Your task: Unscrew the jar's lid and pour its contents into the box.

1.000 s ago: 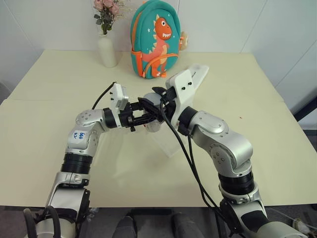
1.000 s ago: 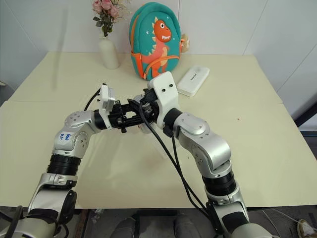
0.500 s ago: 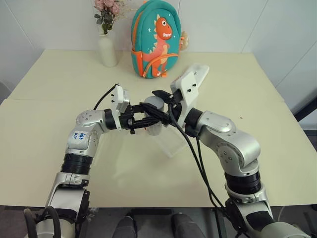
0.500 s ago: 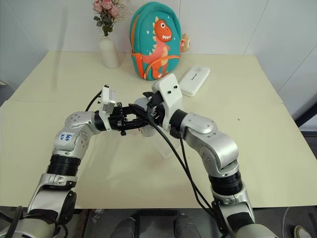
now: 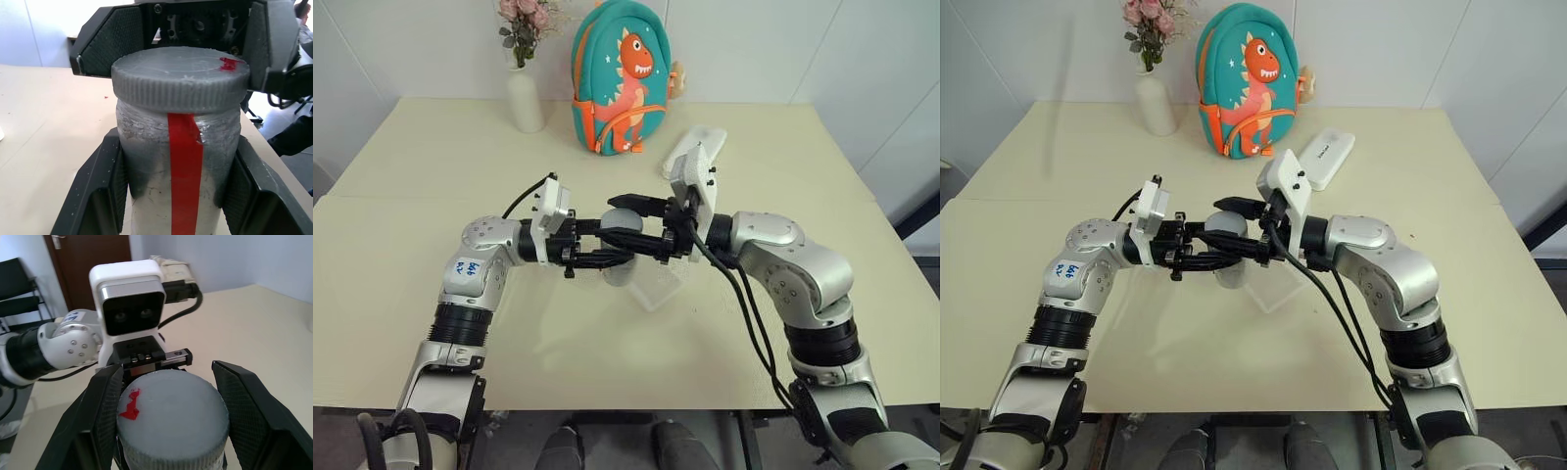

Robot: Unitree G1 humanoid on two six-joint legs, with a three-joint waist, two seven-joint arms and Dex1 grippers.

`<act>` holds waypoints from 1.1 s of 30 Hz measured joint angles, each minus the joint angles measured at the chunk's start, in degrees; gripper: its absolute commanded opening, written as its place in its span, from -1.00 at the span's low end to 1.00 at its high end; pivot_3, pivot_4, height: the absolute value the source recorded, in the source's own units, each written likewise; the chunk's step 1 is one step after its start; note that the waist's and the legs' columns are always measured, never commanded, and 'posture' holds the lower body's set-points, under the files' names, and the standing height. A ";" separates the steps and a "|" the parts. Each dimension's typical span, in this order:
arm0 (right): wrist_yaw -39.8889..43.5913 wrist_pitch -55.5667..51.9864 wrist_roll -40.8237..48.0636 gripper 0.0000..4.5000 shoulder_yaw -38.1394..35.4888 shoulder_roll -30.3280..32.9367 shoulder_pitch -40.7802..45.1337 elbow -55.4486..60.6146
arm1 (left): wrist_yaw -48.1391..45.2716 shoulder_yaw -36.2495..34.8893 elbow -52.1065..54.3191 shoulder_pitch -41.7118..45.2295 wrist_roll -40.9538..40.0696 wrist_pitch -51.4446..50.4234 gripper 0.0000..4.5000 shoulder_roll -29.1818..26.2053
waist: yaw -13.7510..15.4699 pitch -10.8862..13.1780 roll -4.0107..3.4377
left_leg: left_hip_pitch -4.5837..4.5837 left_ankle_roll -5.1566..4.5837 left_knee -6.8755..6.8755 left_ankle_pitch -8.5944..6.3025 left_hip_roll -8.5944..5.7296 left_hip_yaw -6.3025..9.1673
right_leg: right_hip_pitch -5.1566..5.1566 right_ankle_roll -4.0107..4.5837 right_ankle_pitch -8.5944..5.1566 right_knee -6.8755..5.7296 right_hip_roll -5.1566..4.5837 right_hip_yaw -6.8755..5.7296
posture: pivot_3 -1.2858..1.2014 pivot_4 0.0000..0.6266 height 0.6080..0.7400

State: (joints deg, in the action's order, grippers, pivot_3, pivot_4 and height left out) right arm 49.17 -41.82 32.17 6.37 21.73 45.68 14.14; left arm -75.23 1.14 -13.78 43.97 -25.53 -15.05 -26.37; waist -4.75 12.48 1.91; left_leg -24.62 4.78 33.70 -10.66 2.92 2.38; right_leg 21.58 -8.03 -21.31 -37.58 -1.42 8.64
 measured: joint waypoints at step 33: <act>12.46 9.06 -1.66 0.99 2.53 2.27 1.44 -7.91 | -0.56 -1.27 1.50 0.04 -0.12 0.00 -0.09 -0.65 | 0.18 0.01 -0.02 | -0.04 0.00 0.11 0.00 0.00 0.06 | -0.01 0.00 0.00 -0.04 -0.01 -0.05 | 0.03 -0.52 1.00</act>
State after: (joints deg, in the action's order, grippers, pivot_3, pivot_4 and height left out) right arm 61.64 -32.76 30.51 8.90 24.00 47.12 6.23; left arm -75.79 -0.12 -12.28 44.01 -25.65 -15.05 -27.01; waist -4.56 12.49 1.90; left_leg -24.66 4.78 33.81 -10.66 2.92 2.44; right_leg 21.57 -8.04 -21.31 -37.62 -1.43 8.59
